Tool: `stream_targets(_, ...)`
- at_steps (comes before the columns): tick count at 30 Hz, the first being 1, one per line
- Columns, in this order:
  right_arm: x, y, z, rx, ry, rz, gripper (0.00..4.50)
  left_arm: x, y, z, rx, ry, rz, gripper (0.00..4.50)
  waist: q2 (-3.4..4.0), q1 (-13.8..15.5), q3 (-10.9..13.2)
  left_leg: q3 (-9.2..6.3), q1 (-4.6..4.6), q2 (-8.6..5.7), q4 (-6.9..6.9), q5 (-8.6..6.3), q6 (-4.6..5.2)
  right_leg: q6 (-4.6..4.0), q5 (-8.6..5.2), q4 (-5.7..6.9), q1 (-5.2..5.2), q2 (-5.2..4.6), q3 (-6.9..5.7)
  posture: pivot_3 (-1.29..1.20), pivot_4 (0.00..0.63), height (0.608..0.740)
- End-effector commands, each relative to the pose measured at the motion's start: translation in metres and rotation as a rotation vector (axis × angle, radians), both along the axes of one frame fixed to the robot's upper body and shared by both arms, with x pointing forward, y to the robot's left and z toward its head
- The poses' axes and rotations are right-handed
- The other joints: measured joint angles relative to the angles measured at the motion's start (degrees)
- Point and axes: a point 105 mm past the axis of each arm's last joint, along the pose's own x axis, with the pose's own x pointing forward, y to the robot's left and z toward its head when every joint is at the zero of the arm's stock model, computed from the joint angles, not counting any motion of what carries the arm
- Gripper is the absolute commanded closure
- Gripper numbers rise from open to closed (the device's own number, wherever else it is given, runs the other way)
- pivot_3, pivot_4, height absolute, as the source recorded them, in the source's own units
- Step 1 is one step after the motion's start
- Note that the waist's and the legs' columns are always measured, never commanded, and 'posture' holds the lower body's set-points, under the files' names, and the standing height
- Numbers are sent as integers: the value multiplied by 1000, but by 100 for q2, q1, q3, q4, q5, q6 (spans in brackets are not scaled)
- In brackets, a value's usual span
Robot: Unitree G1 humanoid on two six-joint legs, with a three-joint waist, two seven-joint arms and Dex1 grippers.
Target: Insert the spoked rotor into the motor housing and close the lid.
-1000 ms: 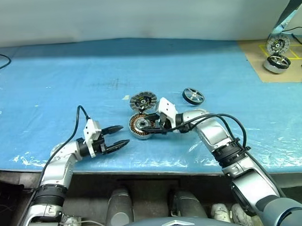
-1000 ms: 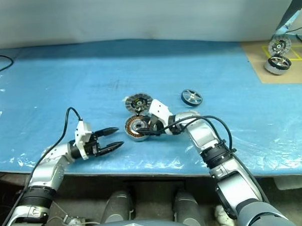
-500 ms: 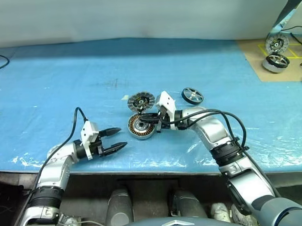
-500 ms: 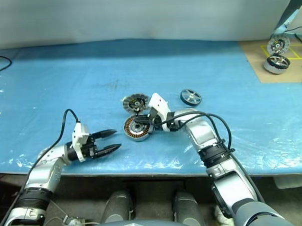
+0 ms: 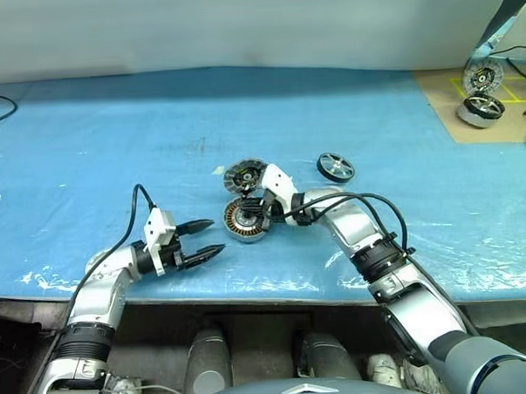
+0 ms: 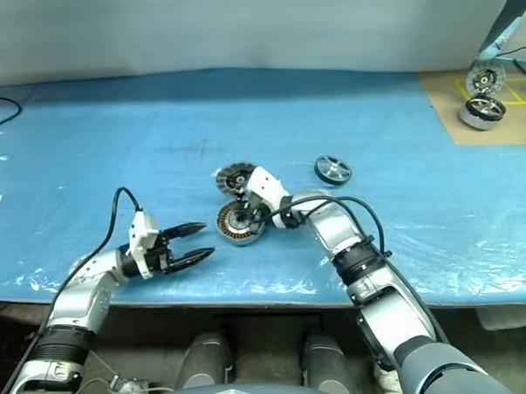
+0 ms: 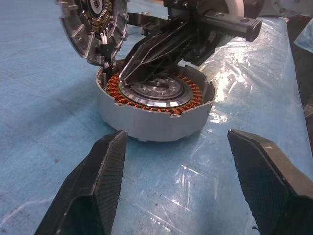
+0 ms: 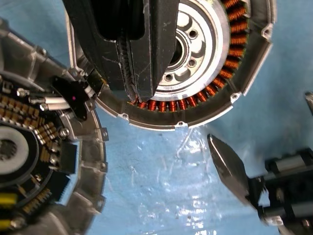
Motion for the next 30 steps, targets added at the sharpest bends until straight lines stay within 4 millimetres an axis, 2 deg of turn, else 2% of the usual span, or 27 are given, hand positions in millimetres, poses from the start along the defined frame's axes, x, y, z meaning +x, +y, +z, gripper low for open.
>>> stream_targets(1,-10,-11,-31,-129,14,18,4482,2,2,6,2,-34,-4,1051,-1,3,-1,0,6,0,0,0,0,0,0,-1,6,0,0,0,150,740)
stream_targets(4,-13,-13,-33,-148,-13,35,4482,2,4,4,3,-30,-3,1051,-2,3,-4,0,18,-2,0,-1,0,0,0,-2,17,-2,2,0,150,740)
stream_targets(11,-4,-11,16,151,22,-25,4482,1,10,0,1,-25,-9,1051,-3,1,-4,2,13,2,-2,-1,1,0,0,-1,9,-1,4,0,150,740)
stream_targets(13,-4,-11,23,181,28,-23,4482,1,10,2,-1,-27,-11,1051,-2,4,-4,2,0,2,-1,0,1,-1,0,0,-2,-1,3,0,150,740)
stream_targets(17,-5,-28,42,193,17,-24,4482,3,2,15,-45,-37,-6,1051,-4,17,-3,2,-23,0,-1,1,3,-1,1,-2,-21,-1,2,0,150,740)
stream_targets(20,-5,-57,53,156,2,-79,4482,7,-7,30,-90,-50,-1,1051,-4,59,-2,2,-26,-1,-1,4,9,0,1,-2,-20,-2,-2,0,150,740)
stream_targets(23,5,-95,61,98,-52,-207,4482,7,-19,44,-158,-41,-7,1051,-5,75,-2,2,-24,-2,-1,4,9,0,1,-2,-17,-2,-2,0,150,740)
stream_targets(25,16,-120,71,89,-89,-323,4482,5,-27,46,-169,-36,-30,1051,-4,63,-1,2,-22,-1,-1,4,8,0,1,-1,-17,-2,-1,0,150,740)
stream_targets(28,29,-147,80,52,-141,-447,4482,2,-38,48,-185,-26,-54,1051,-4,11,-1,4,-17,-1,-2,3,7,0,1,-1,-17,0,3,0,150,740)
stream_targets(30,37,-162,82,-3,-178,-514,4123,1,-45,49,-199,-13,-69,1051,-4,0,-1,5,-17,-3,-2,3,6,0,1,-2,-18,0,5,0,150,740)
